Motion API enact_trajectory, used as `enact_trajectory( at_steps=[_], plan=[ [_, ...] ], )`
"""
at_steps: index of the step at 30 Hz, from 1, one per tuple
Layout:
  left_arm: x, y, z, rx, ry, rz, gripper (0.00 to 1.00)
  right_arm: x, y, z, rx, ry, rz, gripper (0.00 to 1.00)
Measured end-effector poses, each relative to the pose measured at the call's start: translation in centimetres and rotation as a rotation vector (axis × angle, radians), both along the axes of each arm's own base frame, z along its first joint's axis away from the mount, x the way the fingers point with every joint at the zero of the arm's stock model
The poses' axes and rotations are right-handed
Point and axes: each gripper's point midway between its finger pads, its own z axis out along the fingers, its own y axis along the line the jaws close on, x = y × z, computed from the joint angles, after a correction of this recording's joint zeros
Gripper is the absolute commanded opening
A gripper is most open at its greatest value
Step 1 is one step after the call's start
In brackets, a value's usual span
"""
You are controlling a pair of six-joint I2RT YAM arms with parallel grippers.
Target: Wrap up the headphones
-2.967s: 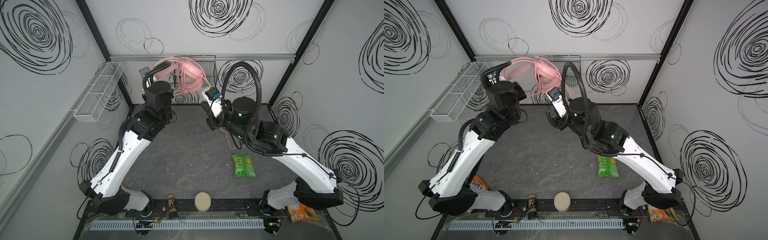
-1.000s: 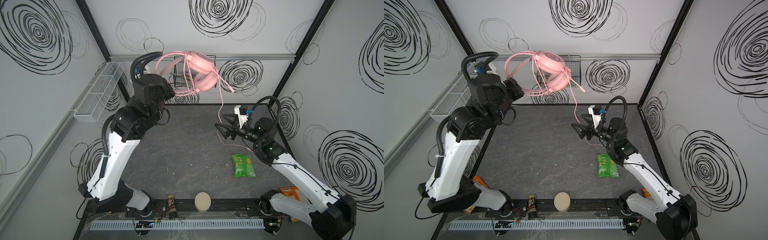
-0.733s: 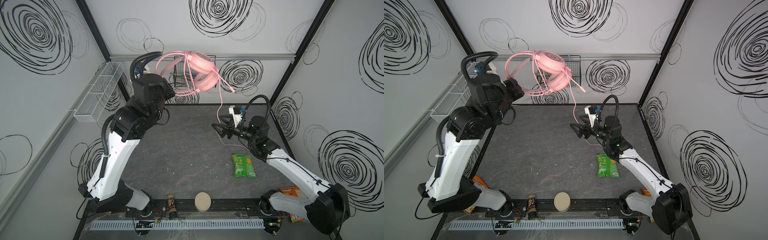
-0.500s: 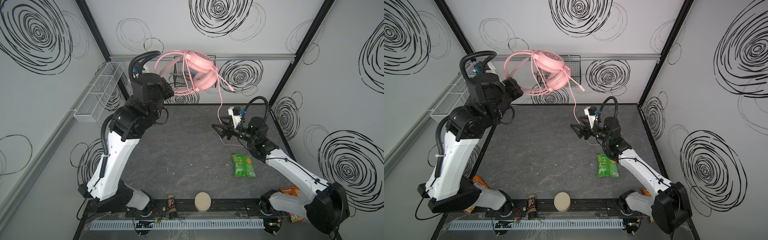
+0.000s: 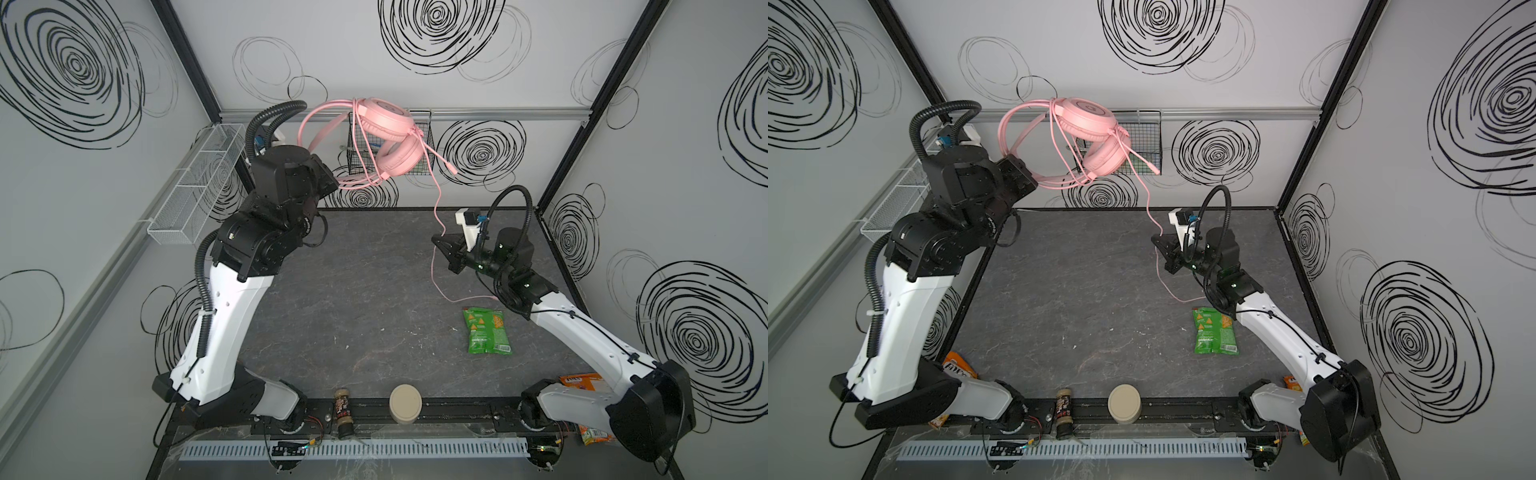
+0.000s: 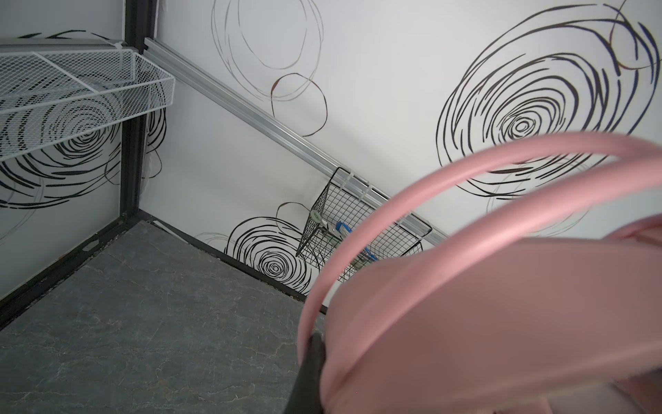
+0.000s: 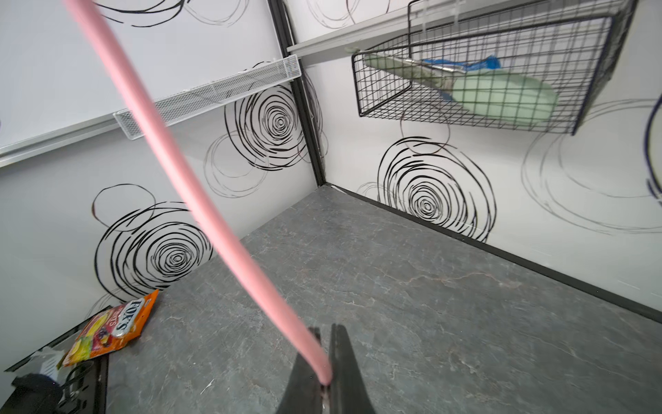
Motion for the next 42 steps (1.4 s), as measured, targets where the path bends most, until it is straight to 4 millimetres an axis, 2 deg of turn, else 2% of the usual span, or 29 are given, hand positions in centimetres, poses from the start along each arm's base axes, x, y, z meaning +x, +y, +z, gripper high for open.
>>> enact_trajectory(
  at_steps=[4, 9, 14, 16, 19, 21, 25, 27, 32, 38, 42],
  plan=[
    [-0.1, 0.8, -1.3, 0.006, 0.026, 0.010, 0.00, -0.2, -0.9, 2.3, -0.028, -0.047, -0.040, 0.00],
    [0.3, 2.0, -2.4, 0.015, 0.050, 0.028, 0.00, -1.0, -3.5, 6.1, -0.045, -0.089, -0.117, 0.00],
    [0.8, 1.5, -2.6, 0.039, 0.046, -0.016, 0.00, 1.9, -6.9, 11.0, -0.054, -0.087, -0.251, 0.00],
    [0.9, 1.0, -3.0, 0.047, 0.049, -0.052, 0.00, 3.4, -7.4, 12.6, -0.063, -0.075, -0.286, 0.00],
    [0.8, 0.4, -4.1, 0.051, 0.065, -0.097, 0.00, 5.3, -7.1, 13.5, -0.079, -0.036, -0.301, 0.00],
    [0.6, 0.3, -5.2, 0.047, 0.080, -0.120, 0.00, 6.5, -6.8, 13.1, -0.093, 0.000, -0.304, 0.00],
    [0.4, 0.3, -6.9, 0.019, 0.092, -0.182, 0.00, 8.2, -6.6, 11.0, -0.140, 0.090, -0.317, 0.00],
    [0.4, 0.1, -7.2, 0.007, 0.092, -0.214, 0.00, 8.9, -6.5, 10.3, -0.160, 0.123, -0.322, 0.00],
    [0.0, -1.0, -6.8, -0.019, 0.053, -0.289, 0.00, 10.0, -6.2, 9.4, -0.185, 0.165, -0.326, 0.00],
    [-1.1, -3.2, -5.5, -0.084, -0.027, -0.425, 0.00, 10.8, -6.1, 7.2, -0.218, 0.226, -0.330, 0.00],
    [-2.0, -4.6, -5.4, -0.109, -0.044, -0.513, 0.00, 12.3, -5.9, 6.2, -0.240, 0.242, -0.347, 0.00]
  ],
)
